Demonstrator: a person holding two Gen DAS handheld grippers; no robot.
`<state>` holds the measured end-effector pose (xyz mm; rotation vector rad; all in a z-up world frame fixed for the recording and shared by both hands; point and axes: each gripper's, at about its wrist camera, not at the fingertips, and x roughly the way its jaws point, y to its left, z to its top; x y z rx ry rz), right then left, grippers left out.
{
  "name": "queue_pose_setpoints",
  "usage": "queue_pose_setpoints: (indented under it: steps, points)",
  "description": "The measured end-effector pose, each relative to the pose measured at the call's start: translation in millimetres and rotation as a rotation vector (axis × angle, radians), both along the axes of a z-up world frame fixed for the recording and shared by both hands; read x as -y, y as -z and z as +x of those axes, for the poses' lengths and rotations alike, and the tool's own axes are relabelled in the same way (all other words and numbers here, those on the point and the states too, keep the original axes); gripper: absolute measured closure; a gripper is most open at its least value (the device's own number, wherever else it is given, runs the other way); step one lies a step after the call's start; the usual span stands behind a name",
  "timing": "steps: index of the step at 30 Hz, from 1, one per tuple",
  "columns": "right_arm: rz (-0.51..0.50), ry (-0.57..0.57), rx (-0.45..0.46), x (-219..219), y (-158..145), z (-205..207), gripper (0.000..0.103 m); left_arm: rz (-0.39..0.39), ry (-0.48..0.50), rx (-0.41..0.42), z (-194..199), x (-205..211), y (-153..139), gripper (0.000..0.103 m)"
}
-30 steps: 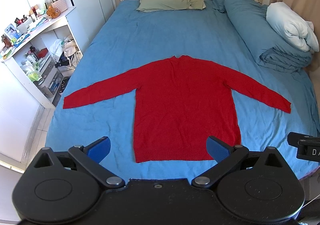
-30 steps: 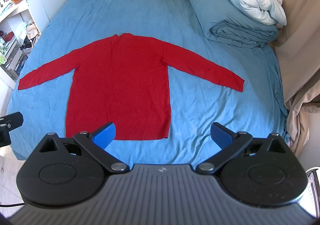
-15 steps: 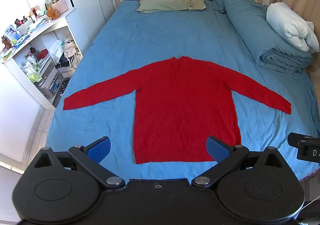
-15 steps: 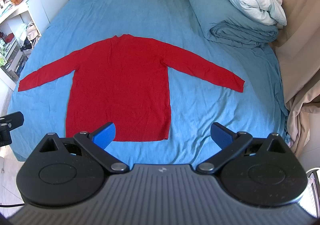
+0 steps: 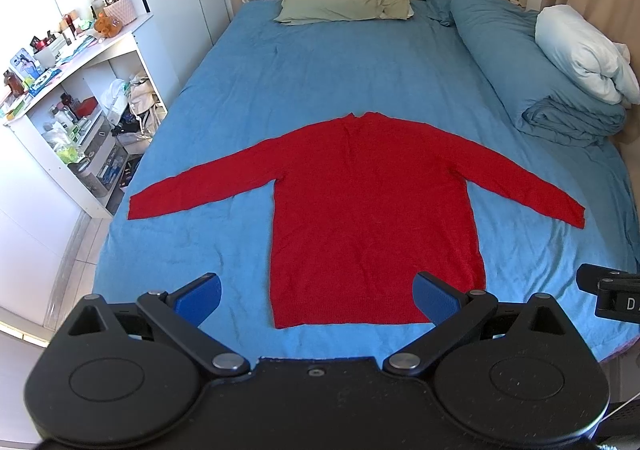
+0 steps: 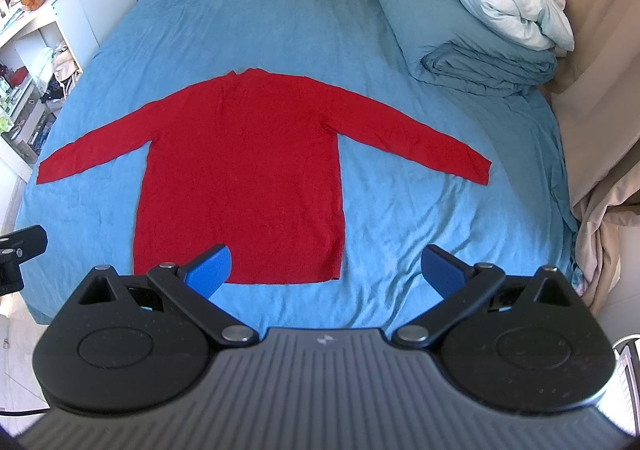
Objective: Fold small clothes
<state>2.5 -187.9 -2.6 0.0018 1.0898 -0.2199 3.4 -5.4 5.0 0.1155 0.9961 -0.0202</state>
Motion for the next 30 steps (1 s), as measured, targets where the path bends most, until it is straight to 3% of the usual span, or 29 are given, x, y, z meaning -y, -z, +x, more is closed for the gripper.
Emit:
queue_pose_setpoints:
  steps: [23,30]
  points:
    - [0.003,0.007,0.017,-4,0,-1,0.0,0.004,0.001,0.002,4,-9,0,0.0]
    - [0.047,0.078,0.043,8,-2,-2,0.0,0.031,0.022,0.019,13,-11,-2,0.0]
